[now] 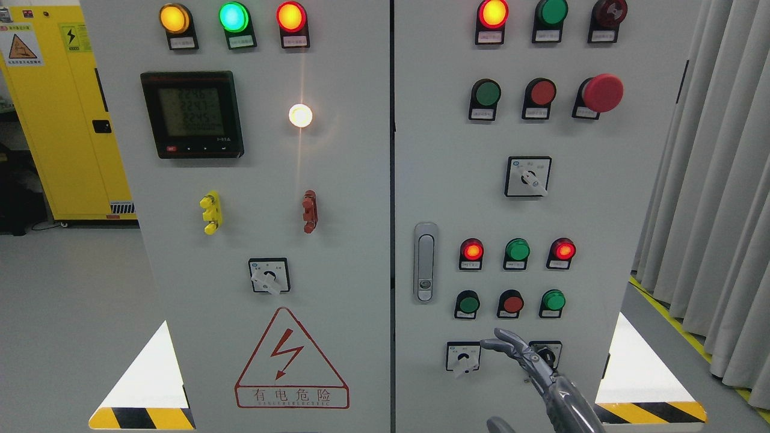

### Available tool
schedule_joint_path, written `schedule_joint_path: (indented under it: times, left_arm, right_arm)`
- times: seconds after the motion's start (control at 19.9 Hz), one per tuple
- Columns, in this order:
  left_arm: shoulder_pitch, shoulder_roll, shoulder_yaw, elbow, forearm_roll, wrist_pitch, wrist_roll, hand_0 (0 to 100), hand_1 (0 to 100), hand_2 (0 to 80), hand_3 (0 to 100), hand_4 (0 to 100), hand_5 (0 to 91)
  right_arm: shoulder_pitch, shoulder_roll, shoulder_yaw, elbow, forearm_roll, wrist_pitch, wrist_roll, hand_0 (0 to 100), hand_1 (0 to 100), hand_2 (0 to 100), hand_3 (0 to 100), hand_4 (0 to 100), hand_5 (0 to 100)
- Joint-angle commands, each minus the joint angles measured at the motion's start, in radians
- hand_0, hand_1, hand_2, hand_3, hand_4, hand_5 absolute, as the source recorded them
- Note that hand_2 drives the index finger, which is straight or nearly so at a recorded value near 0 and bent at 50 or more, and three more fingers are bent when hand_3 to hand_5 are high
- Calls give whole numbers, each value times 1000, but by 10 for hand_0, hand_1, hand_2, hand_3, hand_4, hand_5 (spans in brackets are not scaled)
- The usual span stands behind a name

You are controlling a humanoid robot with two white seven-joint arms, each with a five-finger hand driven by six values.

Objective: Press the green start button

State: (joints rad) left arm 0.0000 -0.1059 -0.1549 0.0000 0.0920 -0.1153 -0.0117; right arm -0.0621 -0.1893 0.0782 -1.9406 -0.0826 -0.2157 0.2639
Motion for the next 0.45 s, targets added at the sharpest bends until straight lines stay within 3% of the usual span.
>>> schedule_joint_path:
  times: [0.0,0.4]
  left_arm:
    - [-34,0,0,-28,0,0,-1,120,556,0,0,0,0]
    - [-34,0,0,-28,0,0,-1,120,556,0,0,0,0]
  right_arm:
    - [30,-1,-8,-29,-181,1,3,328,470,0,0,16,0]
    - [41,-2,-9,-26,-183,9,3,314,471,0,0,24,0]
